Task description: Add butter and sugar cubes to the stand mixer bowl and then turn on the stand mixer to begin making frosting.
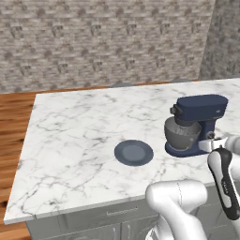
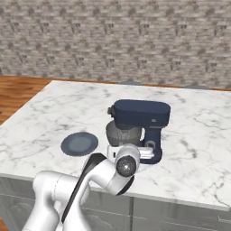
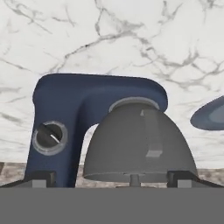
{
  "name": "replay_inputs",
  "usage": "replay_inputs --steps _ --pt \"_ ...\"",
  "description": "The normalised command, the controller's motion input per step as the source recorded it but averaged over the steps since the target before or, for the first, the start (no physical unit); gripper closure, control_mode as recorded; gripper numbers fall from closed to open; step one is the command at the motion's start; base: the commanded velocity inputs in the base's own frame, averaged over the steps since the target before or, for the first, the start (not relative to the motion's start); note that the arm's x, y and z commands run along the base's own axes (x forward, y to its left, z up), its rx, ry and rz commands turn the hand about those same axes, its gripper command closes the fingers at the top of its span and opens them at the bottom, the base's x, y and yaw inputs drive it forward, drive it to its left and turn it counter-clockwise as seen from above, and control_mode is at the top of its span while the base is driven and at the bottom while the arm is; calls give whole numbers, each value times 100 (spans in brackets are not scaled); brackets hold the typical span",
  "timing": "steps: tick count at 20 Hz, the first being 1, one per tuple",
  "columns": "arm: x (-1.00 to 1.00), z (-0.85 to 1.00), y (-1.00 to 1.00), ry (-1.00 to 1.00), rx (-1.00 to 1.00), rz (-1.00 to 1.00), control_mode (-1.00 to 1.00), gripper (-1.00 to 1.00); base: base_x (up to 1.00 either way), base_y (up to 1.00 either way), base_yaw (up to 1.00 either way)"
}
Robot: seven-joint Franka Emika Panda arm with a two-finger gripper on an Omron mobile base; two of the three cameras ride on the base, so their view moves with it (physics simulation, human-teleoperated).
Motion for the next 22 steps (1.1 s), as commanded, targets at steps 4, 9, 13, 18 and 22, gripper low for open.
replay_inputs --steps 4,9,13,18,22 --pt "-8 0 -31 -26 -27 28 -100 -100 0 0 0" --pt "-42 -1 -37 -24 -19 17 -100 -100 0 0 0" --pt "-36 -17 -21 -17 8 -9 -100 -100 0 0 0" --pt "-62 -2 -17 -15 31 0 -100 -100 0 0 0" --pt "-17 0 0 -14 51 -4 -100 -100 0 0 0"
